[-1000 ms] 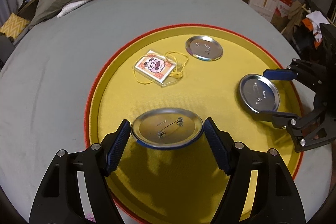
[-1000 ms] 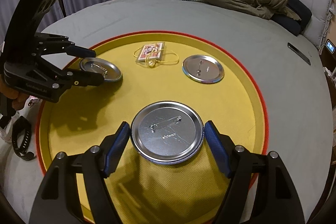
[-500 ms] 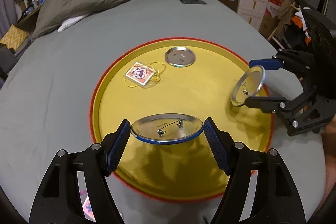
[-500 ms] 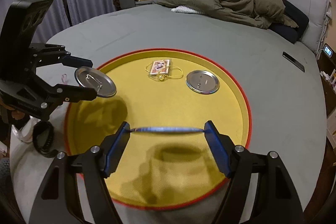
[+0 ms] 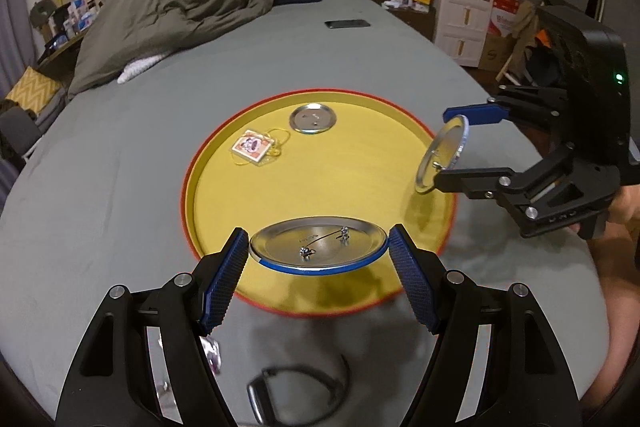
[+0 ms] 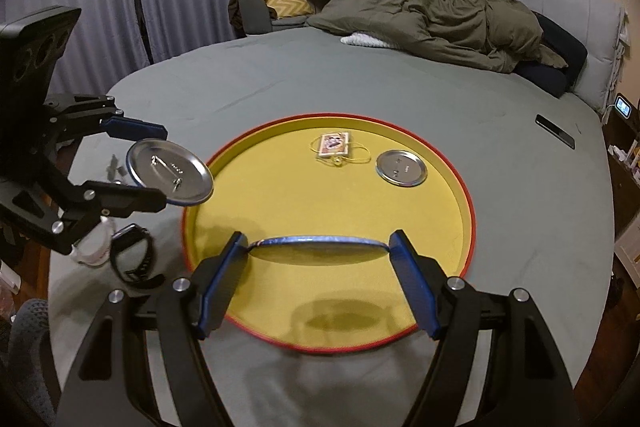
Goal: Organize jewelry
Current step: 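Grasp and lift the blue-rimmed badge with the left tool while the right tool lifts its silver badge, then carry both silver badges out of the tray over the bed with both tools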
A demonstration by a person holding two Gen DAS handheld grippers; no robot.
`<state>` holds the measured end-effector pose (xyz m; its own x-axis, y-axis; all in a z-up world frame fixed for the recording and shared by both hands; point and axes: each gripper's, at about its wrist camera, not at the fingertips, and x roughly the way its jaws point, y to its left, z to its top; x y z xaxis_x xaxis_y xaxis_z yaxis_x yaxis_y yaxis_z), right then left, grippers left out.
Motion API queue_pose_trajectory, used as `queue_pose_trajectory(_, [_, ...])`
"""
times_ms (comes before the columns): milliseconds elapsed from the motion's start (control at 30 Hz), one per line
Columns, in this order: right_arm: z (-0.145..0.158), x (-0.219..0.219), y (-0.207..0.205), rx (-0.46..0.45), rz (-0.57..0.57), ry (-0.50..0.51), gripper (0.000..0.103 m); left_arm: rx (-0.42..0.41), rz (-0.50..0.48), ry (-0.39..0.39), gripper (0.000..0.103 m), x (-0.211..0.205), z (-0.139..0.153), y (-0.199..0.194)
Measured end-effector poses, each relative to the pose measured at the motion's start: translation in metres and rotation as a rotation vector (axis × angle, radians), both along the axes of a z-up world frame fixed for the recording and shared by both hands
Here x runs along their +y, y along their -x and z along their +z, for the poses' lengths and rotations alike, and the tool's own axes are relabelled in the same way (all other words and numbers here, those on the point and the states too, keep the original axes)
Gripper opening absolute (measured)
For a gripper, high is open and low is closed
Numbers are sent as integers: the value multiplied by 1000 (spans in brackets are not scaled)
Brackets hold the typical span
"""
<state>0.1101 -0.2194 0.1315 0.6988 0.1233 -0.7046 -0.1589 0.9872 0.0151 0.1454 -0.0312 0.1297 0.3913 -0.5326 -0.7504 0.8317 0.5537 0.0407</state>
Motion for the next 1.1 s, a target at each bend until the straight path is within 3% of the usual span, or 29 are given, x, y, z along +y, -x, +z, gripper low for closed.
queue_pose_trajectory(500, [0, 37, 51, -15, 63, -42, 69, 10, -41, 16, 70, 44, -2, 75])
queue_pose_trajectory(700, [-14, 51, 64, 8, 98, -58, 69, 34, -71, 6, 70, 52, -22, 101])
queue_pose_trajectory(1100, [-43, 59, 80, 53, 120, -82, 69, 98, -99, -40, 70, 51, -71, 114])
